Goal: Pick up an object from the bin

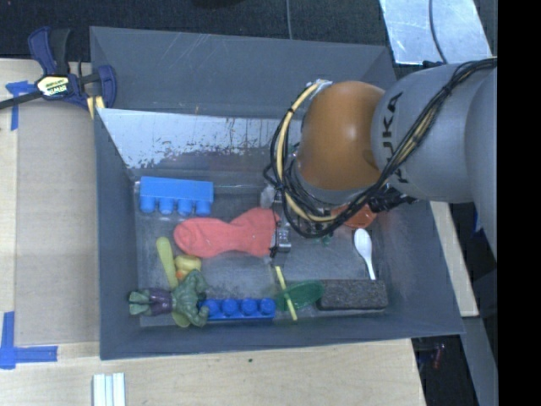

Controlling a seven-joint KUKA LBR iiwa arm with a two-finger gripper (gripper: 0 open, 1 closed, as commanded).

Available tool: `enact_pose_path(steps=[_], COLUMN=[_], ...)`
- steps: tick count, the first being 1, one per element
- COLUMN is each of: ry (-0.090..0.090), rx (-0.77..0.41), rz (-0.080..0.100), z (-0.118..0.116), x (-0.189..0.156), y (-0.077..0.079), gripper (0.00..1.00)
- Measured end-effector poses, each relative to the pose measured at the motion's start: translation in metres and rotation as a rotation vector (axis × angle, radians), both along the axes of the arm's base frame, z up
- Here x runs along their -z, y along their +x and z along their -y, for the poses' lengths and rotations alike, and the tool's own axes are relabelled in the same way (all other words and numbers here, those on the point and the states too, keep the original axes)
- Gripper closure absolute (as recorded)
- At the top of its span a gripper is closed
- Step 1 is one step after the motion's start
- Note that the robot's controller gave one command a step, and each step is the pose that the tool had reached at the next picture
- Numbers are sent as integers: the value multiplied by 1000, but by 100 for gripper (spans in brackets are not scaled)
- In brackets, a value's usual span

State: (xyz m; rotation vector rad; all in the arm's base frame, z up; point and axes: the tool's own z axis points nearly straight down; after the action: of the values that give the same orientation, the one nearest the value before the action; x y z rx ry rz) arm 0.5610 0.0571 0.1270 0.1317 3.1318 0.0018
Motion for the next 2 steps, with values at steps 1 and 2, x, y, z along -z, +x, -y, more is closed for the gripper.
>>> enact_pose_path(steps=[1,2], ry=[-1,-2], rx=[-50,194], rz=[0,-1], z=[-65,-22], x=[29,54], y=[25,42], gripper=[0,100])
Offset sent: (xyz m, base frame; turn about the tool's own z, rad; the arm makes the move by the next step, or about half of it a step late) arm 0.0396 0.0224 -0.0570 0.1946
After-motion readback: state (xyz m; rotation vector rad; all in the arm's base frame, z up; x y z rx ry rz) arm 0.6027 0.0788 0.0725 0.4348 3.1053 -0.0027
